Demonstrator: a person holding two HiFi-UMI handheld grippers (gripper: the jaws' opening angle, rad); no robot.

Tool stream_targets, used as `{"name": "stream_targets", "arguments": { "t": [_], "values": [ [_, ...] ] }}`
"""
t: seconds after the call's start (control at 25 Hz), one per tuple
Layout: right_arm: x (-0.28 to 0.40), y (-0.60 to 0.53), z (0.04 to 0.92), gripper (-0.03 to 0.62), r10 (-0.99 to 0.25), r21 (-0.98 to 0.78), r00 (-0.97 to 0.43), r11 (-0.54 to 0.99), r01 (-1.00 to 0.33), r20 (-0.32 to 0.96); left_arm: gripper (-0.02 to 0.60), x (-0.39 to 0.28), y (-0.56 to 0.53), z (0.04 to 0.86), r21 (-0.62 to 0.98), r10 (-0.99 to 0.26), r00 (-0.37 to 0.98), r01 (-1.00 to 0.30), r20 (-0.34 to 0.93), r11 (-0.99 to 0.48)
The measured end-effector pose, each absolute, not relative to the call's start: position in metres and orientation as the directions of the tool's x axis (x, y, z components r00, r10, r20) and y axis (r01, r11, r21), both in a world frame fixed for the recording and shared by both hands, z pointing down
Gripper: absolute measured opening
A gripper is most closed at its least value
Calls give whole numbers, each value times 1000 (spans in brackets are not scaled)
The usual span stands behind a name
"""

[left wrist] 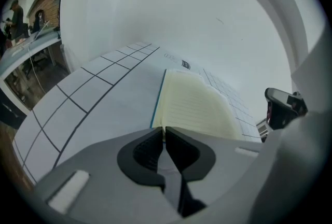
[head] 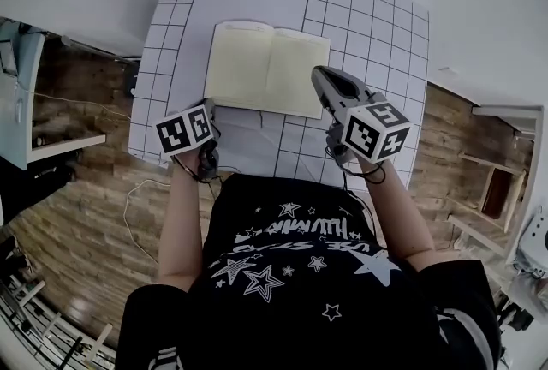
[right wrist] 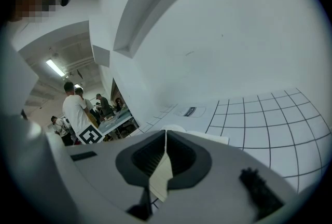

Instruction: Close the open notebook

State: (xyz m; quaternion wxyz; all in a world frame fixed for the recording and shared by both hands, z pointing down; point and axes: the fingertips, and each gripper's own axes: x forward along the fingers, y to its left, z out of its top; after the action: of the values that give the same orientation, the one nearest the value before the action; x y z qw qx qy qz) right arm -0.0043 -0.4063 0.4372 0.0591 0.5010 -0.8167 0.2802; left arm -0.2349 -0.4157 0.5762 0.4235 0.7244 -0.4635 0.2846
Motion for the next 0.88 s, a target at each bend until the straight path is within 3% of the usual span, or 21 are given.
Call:
{"name": "stream_targets", "arguments": {
  "t": [0.48,0.64,0.88],
  "values": [
    [-2,-397,431,15,-786,-395,-494,347,-850,371,25,-206,-402,530,623,-471,655,-741,591,-250],
    [1,-393,425,15,-787,-390,-499,359,-848,363,23,-168,-393,501,664,-448,738,-664,505,-344],
    [22,-384,417,15,-807,-377,-479,348,-858,346,32,-90,-367,479,592,-347,806,-589,479,-551]
  ]
}}
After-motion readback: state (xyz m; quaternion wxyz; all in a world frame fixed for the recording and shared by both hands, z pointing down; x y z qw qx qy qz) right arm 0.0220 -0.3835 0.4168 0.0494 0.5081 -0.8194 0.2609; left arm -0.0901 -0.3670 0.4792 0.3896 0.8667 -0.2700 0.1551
